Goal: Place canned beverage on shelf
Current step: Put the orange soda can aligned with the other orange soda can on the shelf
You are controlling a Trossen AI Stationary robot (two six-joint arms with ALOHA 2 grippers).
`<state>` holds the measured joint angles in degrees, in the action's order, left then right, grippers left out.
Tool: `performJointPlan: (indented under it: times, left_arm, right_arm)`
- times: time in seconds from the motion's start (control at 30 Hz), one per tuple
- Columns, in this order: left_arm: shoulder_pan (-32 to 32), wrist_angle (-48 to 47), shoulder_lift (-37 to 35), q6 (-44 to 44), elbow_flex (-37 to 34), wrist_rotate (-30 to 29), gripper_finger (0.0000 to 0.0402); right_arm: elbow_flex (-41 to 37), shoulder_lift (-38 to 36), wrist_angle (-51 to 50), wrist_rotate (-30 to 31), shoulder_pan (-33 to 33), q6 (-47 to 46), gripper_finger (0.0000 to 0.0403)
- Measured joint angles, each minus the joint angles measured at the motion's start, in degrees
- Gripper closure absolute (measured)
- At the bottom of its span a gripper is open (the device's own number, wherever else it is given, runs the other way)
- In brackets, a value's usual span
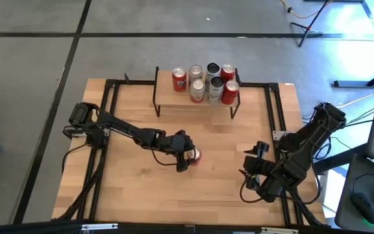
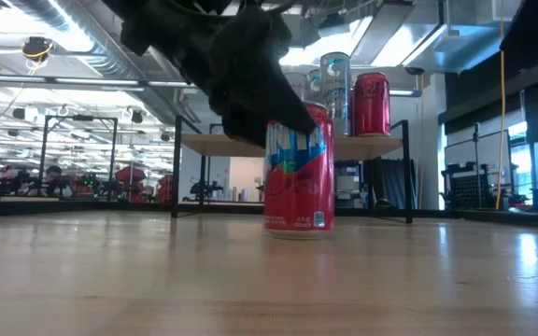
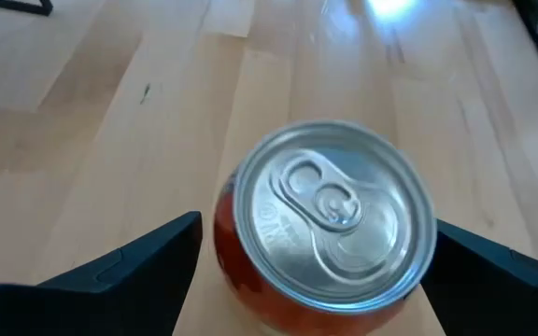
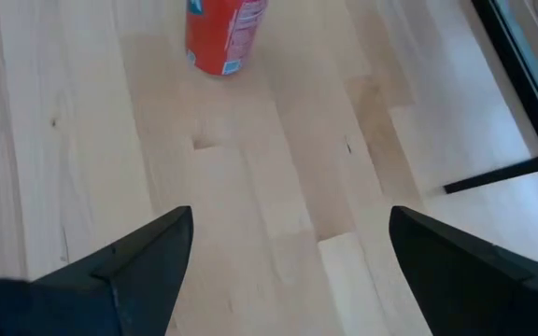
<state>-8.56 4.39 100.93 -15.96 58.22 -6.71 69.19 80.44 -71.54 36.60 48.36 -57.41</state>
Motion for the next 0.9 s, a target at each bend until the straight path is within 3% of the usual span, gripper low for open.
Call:
performJointPlan:
  times: [0.2,0.43,0.53,0.67,0.9]
  left_arm:
    - [0.0,2.2,3.1,-1.1,0.0,0.4,0.005]
    - [0.0,4.9,2.8,-6.2,0.0,-3.0,0.0127]
    - [0.0,5.1,2.1,-8.8,0.0,-3.7,0.013]
    - [0.0,0.3,-1.6,-13.0,1.6,-4.2,0.013]
    - [1.3,-19.0,-10.7,-14.9,13.4,-10.7,0.0129]
  right_arm:
    - [0.0,0.0,0.0,0.0,0.0,0.0,0.0055]
    - [0.0,0.0,0.0,-0.1,0.0,0.0,0.0055]
    - [0.0,0.0,0.0,0.6,0.0,0.2,0.0055]
    - [0.0,0.0,-0.4,1.1,0.0,0.2,0.0055]
    - [0.0,0.0,-0.7,4.3,0.0,0.3,0.0055]
